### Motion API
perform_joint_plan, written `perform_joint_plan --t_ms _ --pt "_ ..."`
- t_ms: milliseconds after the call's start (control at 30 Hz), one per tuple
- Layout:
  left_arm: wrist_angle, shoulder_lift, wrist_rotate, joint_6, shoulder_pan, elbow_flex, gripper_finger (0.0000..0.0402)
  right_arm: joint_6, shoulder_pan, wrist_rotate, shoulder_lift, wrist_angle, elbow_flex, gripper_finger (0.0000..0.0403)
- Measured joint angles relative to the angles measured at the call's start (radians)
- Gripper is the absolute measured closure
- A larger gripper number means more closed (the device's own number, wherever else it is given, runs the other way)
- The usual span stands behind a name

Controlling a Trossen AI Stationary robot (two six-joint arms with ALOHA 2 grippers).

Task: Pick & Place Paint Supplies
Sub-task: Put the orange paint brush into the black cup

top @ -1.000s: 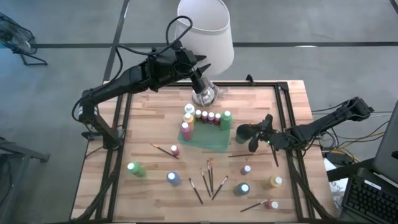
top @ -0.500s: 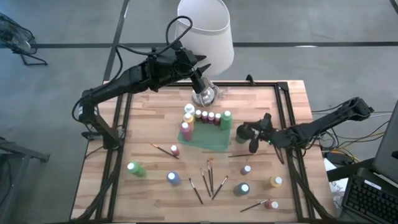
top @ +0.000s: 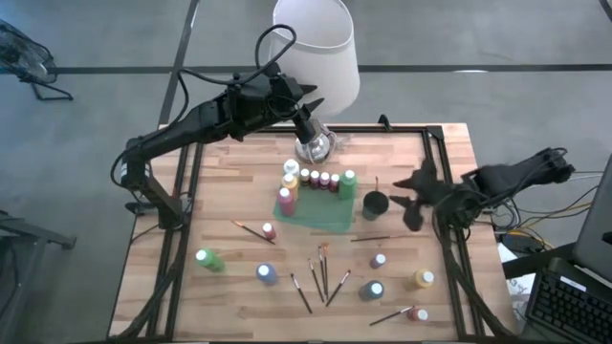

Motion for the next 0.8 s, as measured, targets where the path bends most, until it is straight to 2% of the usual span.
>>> perform_joint_plan --t_ms 100,233,400,533,800 --pt "0.000 0.000 0.000 -0.004 0.000 0.000 0.0248 0.124 0.004 -0.130 0.016 -0.267 0.112 0.0227" --pt "0.000 0.000 0.000 -0.004 0.000 0.000 0.0248 0.192 0.013 -0.269 0.022 -0.422 0.167 0.0246" --pt "0.000 0.000 0.000 -0.005 0.000 0.000 0.0248 0.199 0.027 -0.392 0.022 -0.431 0.118 0.0266" --pt "0.000 0.000 0.000 -0.005 0.000 0.000 0.0248 0.206 0.028 -0.446 0.024 -0.419 0.044 0.0279" --pt "0.001 0.000 0.000 -0.006 0.000 -0.007 0.0248 0.150 0.028 -0.462 0.030 -0.262 -0.130 0.0282"
